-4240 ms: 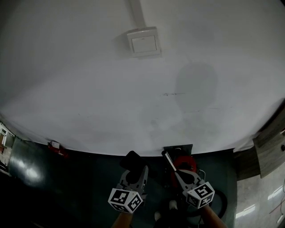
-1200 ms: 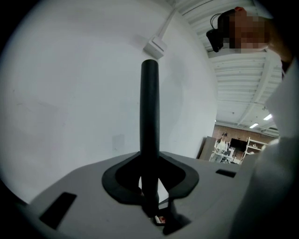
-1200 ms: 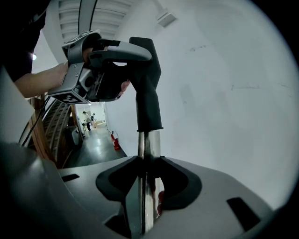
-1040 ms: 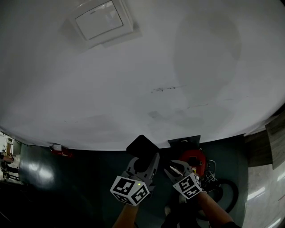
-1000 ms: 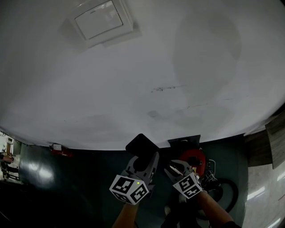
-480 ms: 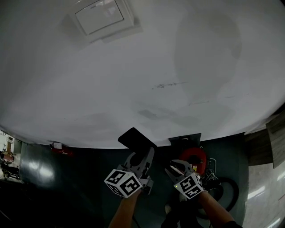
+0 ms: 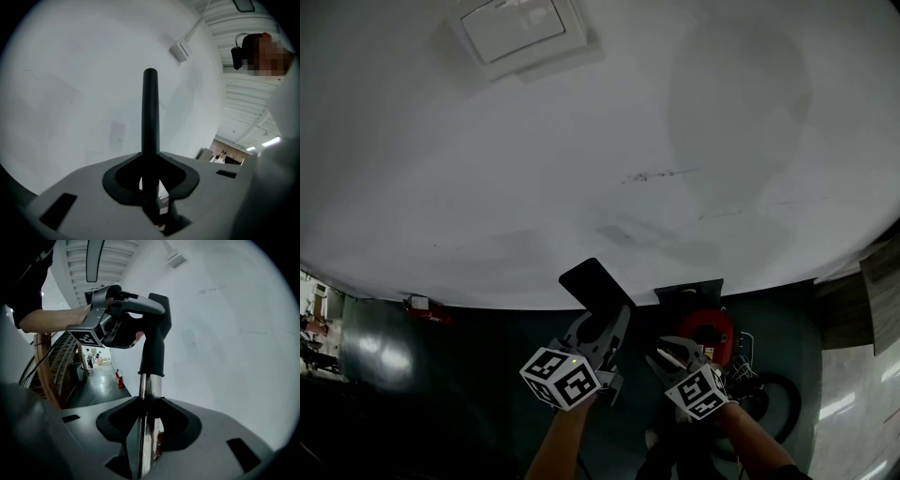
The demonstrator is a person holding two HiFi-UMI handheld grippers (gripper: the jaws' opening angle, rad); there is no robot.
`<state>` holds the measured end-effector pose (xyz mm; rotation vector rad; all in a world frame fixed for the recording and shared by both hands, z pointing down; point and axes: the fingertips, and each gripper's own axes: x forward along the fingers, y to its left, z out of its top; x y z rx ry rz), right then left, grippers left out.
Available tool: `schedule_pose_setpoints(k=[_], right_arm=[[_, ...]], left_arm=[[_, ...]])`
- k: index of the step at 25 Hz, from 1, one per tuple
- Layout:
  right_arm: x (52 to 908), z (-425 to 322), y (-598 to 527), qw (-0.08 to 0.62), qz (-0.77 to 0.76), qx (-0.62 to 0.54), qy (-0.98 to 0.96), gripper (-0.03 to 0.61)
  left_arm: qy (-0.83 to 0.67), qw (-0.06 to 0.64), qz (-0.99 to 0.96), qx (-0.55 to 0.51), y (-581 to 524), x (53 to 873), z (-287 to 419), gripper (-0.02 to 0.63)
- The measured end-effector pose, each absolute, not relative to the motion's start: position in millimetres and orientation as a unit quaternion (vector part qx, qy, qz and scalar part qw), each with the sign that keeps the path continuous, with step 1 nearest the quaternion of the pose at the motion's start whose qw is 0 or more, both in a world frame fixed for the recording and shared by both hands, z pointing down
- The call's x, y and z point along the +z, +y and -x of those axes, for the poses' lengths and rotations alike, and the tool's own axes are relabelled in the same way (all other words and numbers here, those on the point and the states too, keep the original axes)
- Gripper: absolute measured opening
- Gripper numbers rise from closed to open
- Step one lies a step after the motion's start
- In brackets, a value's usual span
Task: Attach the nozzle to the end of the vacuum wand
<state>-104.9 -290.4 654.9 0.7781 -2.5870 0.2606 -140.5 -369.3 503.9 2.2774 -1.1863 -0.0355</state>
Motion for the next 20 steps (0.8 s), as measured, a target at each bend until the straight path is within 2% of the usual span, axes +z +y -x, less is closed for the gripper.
schedule_pose_setpoints(k=[9,16,20], right_arm=[[658.9,104.7,-294.9,0.208,-0.292,0.120,-0.926,0.155],[658.3,108.5,-288.0,0.203,-0.285,0.116,-0.930,0.153],[661.3,107.0,-294.1,0.203,-0.287,0.121,-0.928,0.154]], left_arm=[[-0.452,0.225,-0.863,0.004,-355.2,496.1,124.9,0.084],[-0.470,0.287,-0.833,-0.051,-362.0,510.4,152.8,0.084],[-0.472,0.256,-0.843,-0.029,-354.3,506.4,142.7,0.084]])
